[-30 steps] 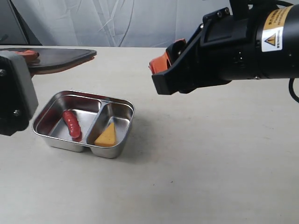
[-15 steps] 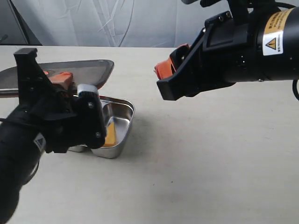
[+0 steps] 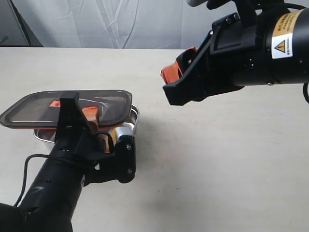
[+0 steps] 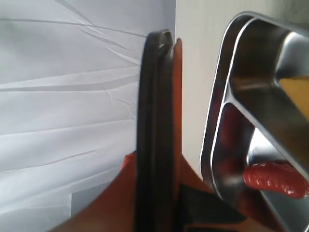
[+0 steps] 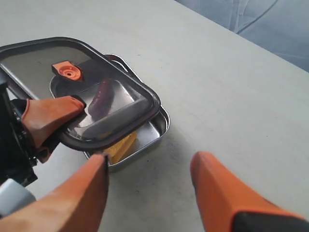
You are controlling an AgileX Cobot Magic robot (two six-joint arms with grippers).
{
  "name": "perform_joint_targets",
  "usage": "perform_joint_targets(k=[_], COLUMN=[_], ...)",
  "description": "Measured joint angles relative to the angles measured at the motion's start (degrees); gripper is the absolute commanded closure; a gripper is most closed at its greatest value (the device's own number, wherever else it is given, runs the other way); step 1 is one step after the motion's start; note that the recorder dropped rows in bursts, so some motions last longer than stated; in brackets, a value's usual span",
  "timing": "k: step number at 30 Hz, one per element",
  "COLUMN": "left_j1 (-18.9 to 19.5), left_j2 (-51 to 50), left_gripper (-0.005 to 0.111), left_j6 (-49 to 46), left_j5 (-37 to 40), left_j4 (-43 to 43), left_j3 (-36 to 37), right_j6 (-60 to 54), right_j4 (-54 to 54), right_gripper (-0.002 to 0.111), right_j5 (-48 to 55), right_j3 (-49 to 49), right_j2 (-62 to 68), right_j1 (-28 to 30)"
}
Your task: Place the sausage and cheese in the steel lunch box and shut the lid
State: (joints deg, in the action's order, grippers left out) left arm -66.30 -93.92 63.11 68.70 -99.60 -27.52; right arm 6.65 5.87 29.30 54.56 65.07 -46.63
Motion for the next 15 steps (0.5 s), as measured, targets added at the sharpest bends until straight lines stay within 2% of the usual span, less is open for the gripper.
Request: perform_joint_targets(k=[6,15], left_j1=[-2.2,-2.5], left_j2=[-0.1,-0.1], left_gripper=[0.107,0.107], left_j6=[4.0,7.1], left_j5=[0.0,0.1], left_j4=[0.0,0.0], left_j3=[0.0,0.0], right_j6=[0.0,0.0], right_j4=[0.0,0.1], right_gripper=[0.055,0.055], right_j5=[0.0,0.0], right_j3=[0.0,0.0], right_j2=[0.0,0.0], right_j1=[0.0,0.0])
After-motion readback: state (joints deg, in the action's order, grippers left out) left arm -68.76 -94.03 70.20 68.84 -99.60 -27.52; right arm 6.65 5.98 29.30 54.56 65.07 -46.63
